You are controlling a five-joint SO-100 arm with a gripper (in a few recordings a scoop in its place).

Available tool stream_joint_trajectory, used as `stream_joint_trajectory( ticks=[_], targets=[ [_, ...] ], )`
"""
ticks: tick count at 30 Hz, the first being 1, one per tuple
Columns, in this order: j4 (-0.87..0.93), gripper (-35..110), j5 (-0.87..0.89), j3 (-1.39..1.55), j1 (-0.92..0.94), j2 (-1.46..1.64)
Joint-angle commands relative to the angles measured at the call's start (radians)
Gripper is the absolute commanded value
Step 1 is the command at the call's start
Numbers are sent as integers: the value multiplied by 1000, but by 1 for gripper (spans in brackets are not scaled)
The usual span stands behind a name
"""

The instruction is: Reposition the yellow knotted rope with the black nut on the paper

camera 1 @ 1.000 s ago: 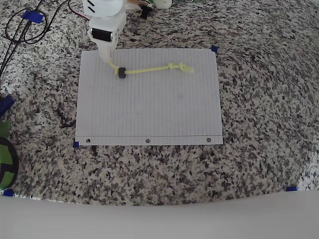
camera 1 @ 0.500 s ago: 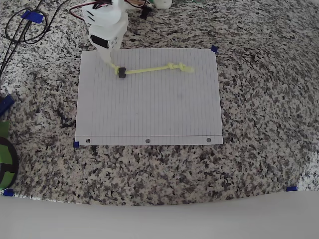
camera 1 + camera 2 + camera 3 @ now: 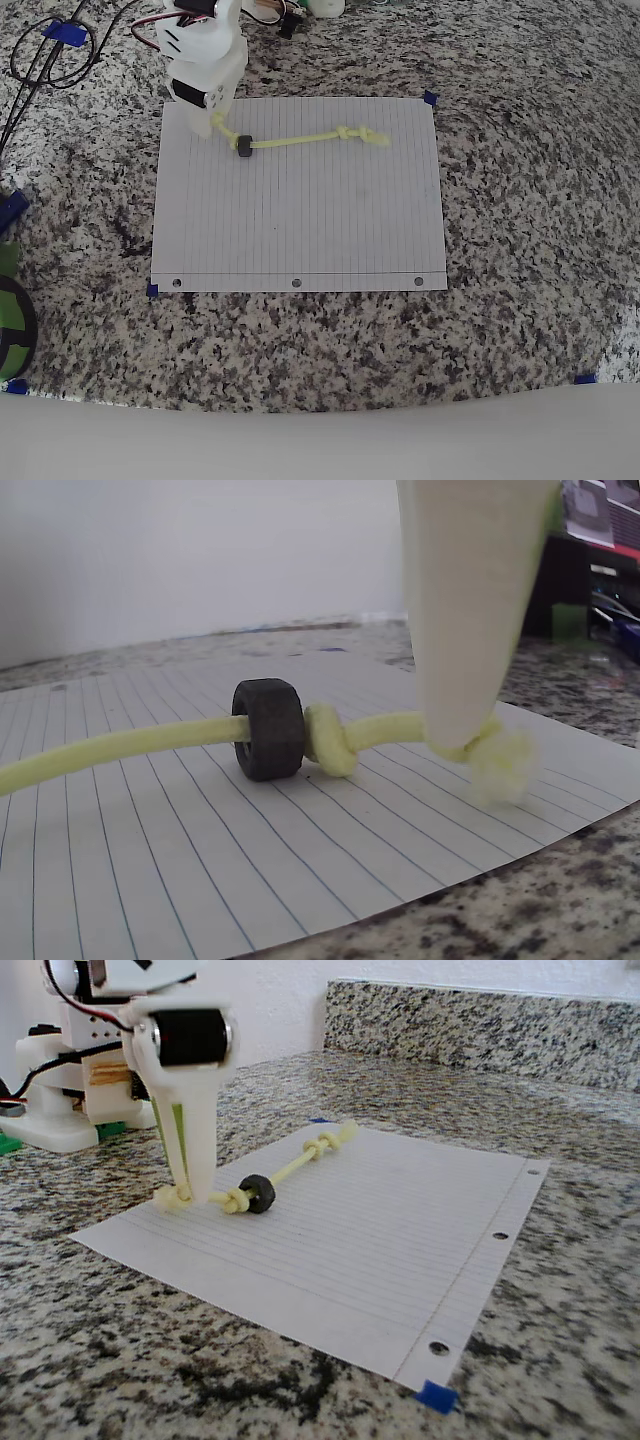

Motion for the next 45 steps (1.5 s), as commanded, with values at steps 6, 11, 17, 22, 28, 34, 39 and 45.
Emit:
stream_joint_trajectory(
  ticks=[6, 11, 17, 22, 28, 34, 39, 45],
  targets=[
    [-43, 31, -8, -29, 5, -32],
    [-37, 27, -8, -29, -5, -52],
    [-52, 25, -8, -29, 0, -61],
    [-58, 25, -8, -29, 2, -64],
    [-60, 22, -8, -28, 3, -64],
    [-74, 0, -8, -28, 11, -61],
    [-84, 0, -3, -28, 20, -29],
    [-146, 0, 160, -28, 58, 109]
  ],
)
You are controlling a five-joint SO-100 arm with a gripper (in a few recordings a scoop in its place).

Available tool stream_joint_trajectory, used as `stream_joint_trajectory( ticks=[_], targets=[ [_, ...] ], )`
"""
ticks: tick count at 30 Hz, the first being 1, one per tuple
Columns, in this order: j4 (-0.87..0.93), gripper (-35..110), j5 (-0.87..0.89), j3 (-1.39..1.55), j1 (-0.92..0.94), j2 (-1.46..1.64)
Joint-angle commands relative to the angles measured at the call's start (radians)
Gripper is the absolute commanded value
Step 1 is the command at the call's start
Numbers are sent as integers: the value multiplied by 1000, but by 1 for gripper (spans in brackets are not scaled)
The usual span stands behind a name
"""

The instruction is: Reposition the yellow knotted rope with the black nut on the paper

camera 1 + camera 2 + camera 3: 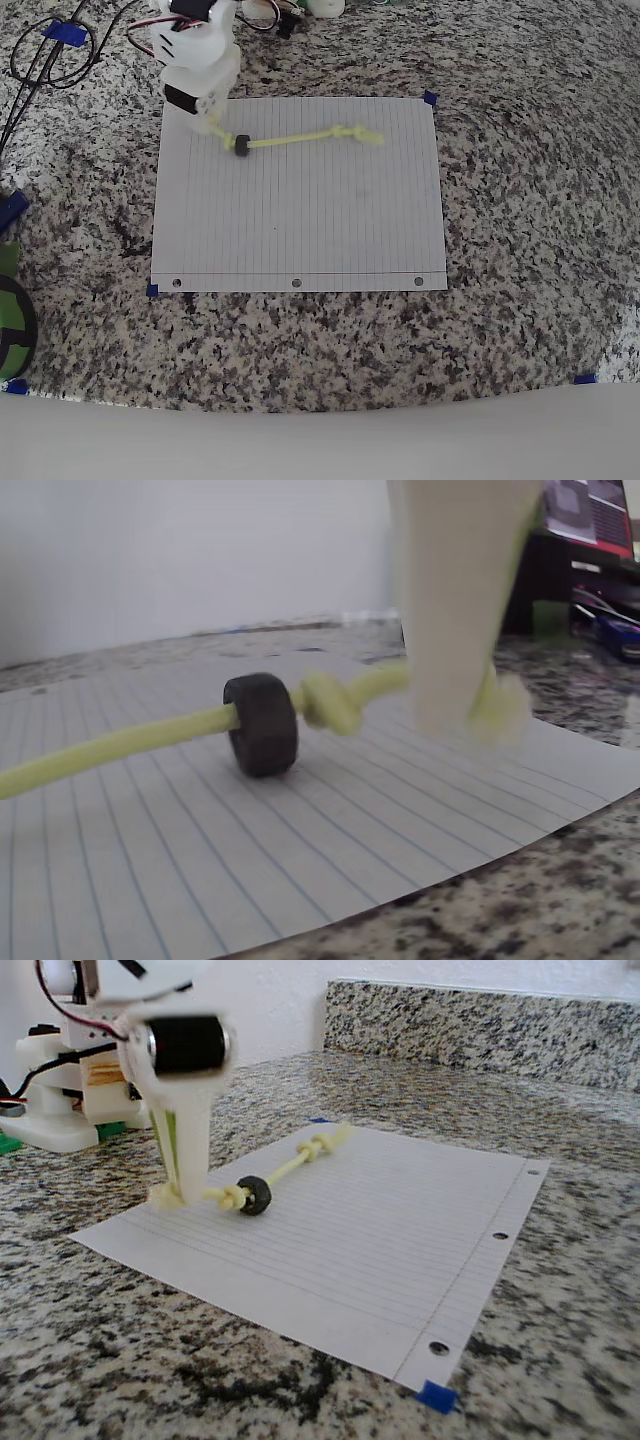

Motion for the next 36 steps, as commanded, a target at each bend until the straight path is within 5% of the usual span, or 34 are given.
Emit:
stream_joint_trajectory(
  ticks=[1, 6, 19, 36],
  targets=[
    [-58, 0, 166, -28, 25, 130],
    [-173, 0, 472, -25, 41, 284],
    [-239, 0, 1683, -20, 115, 543],
    [-123, 0, 2473, -18, 106, 799]
  ],
)
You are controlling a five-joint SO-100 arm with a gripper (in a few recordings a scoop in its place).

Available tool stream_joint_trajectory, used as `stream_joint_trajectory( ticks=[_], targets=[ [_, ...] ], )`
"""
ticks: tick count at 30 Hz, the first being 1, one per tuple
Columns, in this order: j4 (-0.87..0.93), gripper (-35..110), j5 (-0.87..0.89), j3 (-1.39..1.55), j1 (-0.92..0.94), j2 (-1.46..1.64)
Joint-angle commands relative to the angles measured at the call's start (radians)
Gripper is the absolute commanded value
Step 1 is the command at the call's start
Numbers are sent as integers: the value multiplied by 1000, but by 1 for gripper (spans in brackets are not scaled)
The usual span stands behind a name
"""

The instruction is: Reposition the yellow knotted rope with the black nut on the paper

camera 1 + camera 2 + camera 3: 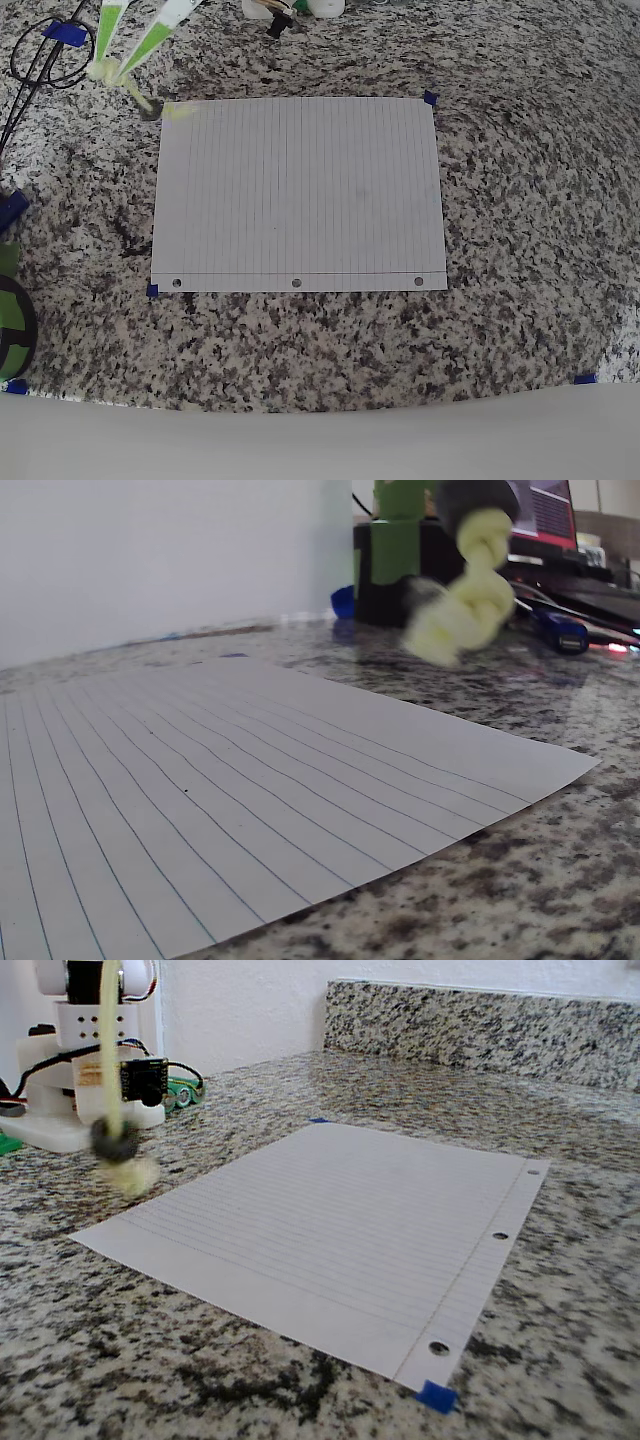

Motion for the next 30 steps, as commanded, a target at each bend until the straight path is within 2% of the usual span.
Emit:
stream_joint_trajectory(
  ticks=[1, 9, 15, 19, 30],
  targets=[
    [17, 0, 137, -20, 8, 64],
    [17, 0, 341, -11, 54, 143],
    [29, 0, 344, 9, -35, 143],
    [-75, 0, 419, 95, -130, 149],
    [-316, 0, 795, 273, -318, 75]
  ],
)
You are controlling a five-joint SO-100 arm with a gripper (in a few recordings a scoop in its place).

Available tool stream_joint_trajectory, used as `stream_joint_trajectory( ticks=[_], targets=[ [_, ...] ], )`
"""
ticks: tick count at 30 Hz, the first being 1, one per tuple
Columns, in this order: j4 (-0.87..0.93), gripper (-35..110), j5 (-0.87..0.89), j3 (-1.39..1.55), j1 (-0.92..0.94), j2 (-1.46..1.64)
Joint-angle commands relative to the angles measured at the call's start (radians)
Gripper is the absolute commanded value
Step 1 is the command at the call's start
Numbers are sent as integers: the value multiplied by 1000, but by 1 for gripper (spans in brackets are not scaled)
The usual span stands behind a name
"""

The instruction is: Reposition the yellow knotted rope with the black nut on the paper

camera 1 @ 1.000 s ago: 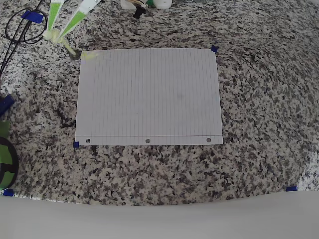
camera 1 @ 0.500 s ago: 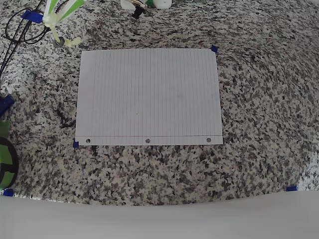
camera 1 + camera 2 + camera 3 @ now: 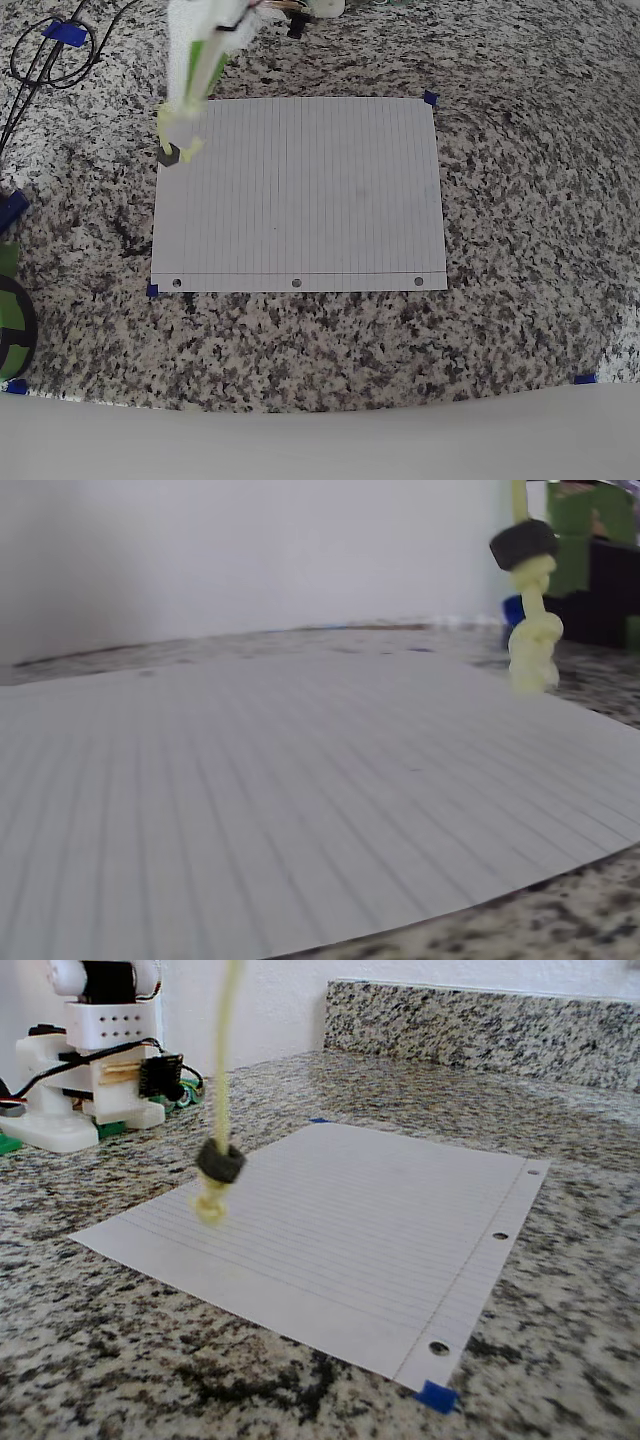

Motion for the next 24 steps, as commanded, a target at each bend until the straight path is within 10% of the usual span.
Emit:
stream_joint_trajectory(
  ticks=[1, 13, 24],
  targets=[
    [-66, 0, 115, 18, -29, 26],
    [-64, 0, 287, 81, 100, 146],
    [-6, 0, 278, 365, -141, 351]
  ],
)
